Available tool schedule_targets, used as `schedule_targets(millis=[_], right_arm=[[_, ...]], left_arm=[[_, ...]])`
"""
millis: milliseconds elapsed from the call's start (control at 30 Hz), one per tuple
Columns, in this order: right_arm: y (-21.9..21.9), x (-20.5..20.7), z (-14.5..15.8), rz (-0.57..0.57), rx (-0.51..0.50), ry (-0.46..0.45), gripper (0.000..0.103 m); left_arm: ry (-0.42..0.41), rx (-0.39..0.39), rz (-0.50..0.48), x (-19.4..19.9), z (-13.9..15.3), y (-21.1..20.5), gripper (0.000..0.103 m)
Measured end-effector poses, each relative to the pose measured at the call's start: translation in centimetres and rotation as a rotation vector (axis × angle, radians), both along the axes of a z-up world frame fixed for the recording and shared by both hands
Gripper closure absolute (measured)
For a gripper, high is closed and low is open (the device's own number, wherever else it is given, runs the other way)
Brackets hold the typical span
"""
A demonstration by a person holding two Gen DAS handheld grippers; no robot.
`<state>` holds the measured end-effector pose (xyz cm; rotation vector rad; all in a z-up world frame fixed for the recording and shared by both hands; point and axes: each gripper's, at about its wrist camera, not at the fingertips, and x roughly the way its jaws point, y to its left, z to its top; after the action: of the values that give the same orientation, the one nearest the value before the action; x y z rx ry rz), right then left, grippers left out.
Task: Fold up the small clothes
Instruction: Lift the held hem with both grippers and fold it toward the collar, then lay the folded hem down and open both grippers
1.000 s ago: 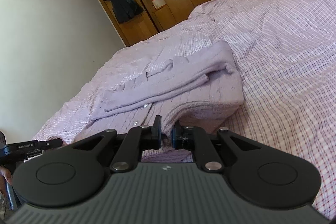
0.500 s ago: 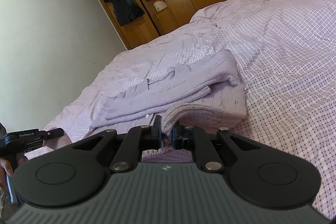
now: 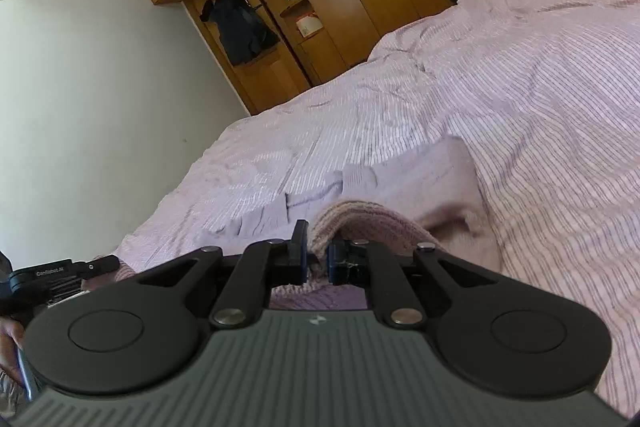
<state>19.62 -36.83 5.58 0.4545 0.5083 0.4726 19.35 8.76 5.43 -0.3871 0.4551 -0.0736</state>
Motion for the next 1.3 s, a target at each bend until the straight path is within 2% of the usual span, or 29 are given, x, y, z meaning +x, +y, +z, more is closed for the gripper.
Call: schedule_targets(millis=[467, 800, 933, 1100, 1200, 1300], right_arm=[[2.0, 6.6, 0.4, -0.068, 0.034, -0.118, 0.094], [1.7, 10.5, -0.6, -0.089, 0.1, -0.108, 0.094], [1.5, 12.7, -0.9, -0.108, 0.096, -0.116, 0.094], [0.7, 15.5, -2.4, -0.15, 0.061, -0.083, 0.094], [0.1, 17.1, -3.3, -0.166, 0.048, -0.052, 0.094], [0.0, 18.3, -3.9, -0.165, 0.037, -0.058, 0.094]], left_arm=[[-0.062, -0.036, 0.037, 5.3, 0.8, 2.2, 0.091], [-0.069, -0.076, 0.062, 9.1, -0.4, 3.5, 0.091], [-0.067, -0.043, 0.088, 10.9, -1.2, 4.2, 0.091], [-0.016, -0.08, 0.124, 13.2, -3.0, 5.6, 0.091], [-0.005, -0.068, 0.115, 14.0, -3.6, 6.0, 0.091], [-0.009, -0.12, 0.13, 14.7, -4.2, 6.9, 0.091]])
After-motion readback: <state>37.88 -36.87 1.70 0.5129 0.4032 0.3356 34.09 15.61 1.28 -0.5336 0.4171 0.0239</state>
